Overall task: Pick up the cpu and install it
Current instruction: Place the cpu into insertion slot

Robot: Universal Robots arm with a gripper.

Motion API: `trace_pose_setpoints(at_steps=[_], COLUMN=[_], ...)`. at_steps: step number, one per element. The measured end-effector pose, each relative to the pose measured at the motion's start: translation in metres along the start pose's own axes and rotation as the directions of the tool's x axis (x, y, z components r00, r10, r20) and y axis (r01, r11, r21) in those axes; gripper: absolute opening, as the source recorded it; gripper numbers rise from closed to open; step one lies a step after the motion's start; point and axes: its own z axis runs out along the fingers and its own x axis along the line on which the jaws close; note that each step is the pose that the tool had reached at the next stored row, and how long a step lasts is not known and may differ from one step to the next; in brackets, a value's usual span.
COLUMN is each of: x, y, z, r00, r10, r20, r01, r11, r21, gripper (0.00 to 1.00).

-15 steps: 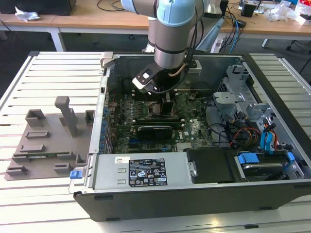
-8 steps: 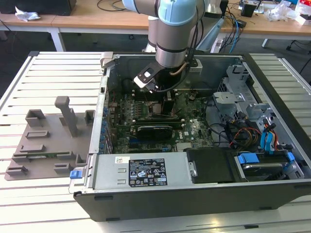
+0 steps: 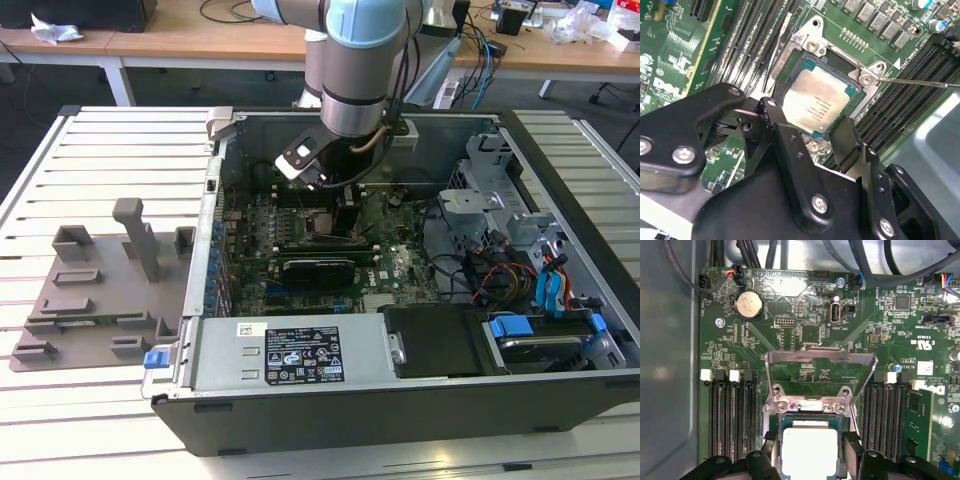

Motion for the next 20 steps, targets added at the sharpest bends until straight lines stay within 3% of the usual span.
trace_pose_setpoints(at_steps=[3,8,12,15,16,18,20], x=[-0.0004,-0.0005,-0.0004,-0.0006,-0.0007,-0.0008,-0.0009], y=[-0.0002,-0.0003,-0.0005,-0.0007,-0.0008,-0.0009,-0.0009], z=[-0.0103,-0.0168,-0.0274,-0.0363,-0.0398,-0.0437,-0.0457], r00=[1.0,1.0,1.0,1.0,1.0,1.0,1.0], r10=[0.0,0.0,0.0,0.0,0.0,0.0,0.0], r20=[0.0,0.0,0.0003,0.0004,0.0003,0.0004,0.0003], r01=[0.0,0.0,0.0,0.0,0.0,0.0,0.0], r11=[1.0,1.0,1.0,1.0,1.0,1.0,1.0], r21=[-0.0001,-0.0001,-0.0001,-0.0001,0.0,0.0,0.0], gripper=[0.63,0.63,0.63,0.42,0.24,0.12,0.11])
